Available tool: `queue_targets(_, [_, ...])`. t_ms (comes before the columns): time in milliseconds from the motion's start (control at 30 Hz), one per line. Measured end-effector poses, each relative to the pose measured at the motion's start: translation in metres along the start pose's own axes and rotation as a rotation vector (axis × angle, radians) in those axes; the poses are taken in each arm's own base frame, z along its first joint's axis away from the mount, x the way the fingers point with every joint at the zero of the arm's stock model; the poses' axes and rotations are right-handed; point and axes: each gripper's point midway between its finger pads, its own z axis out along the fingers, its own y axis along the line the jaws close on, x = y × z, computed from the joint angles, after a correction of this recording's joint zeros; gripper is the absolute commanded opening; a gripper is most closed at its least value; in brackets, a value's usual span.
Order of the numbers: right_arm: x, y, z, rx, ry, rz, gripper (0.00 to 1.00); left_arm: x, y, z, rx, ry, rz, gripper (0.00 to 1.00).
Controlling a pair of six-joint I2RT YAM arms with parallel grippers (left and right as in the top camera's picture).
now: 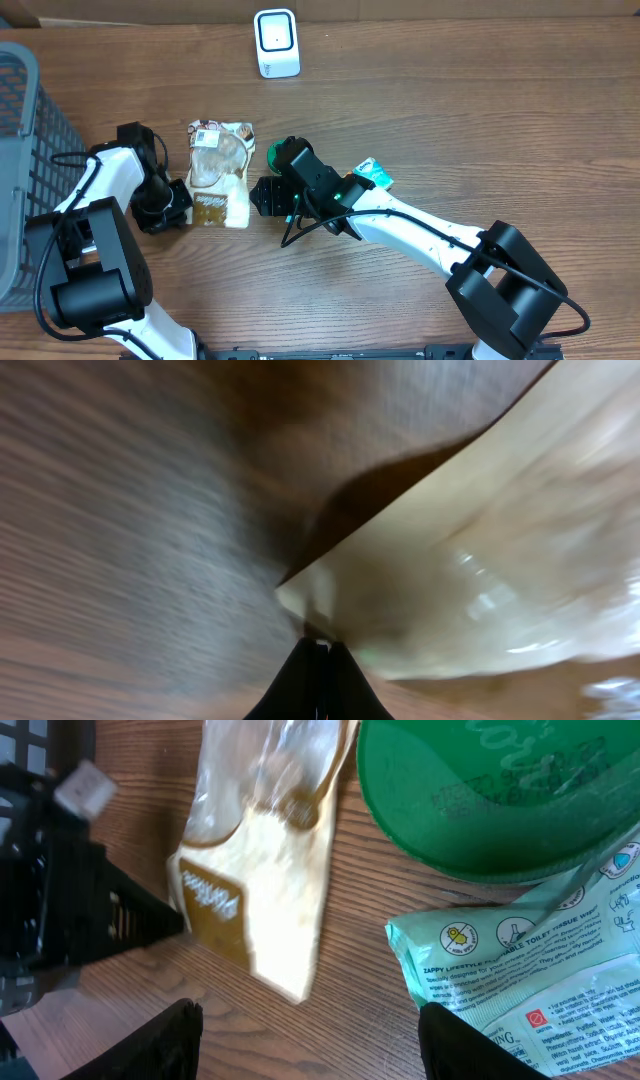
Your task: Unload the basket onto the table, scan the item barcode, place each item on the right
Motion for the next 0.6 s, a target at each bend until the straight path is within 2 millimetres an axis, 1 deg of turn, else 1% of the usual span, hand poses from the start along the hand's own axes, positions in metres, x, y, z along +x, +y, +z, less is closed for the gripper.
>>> queue_targets(67, [0.0,0.0,0.0,0.0,0.0,0.0,0.67,0.006,-0.002,0.002,0.014,0.024,-0.006,0.04])
queue_targets(167, [0.0,0.001,0.0,-0.004,0.002,-0.008,0.68,0.007,-0.004,0.002,0.029,0.027,-0.009,0.04])
queue_targets(233, [0.001,0.005,0.0,-0.027,0.01,-0.031,0.68,0.006,-0.005,0.002,0.034,0.025,-0.009,0.04])
queue_targets(300, [0.004,0.011,-0.001,-0.055,0.028,-0.058,0.66,0.004,-0.006,0.002,0.038,0.019,-0.008,0.04])
queue_targets(367, [0.006,0.014,-0.002,-0.069,0.054,-0.084,0.61,0.003,-0.007,0.002,0.041,0.014,-0.007,0.04])
queue_targets(433, [0.004,0.021,-0.006,-0.082,0.067,-0.114,0.52,0.002,-0.007,0.0,0.042,0.013,-0.007,0.04])
queue_targets(500, [-0.004,0.031,-0.01,-0.102,0.052,-0.148,0.36,0.0,-0.009,-0.005,0.045,0.011,-0.007,0.04])
queue_targets(533, [-0.01,0.037,-0.013,-0.116,0.038,-0.164,0.3,-0.002,-0.009,-0.009,0.047,0.008,-0.007,0.04])
queue_targets(600, [-0.019,0.046,-0.017,-0.131,0.015,-0.185,0.22,-0.009,-0.012,-0.017,0.051,-0.009,-0.005,0.04])
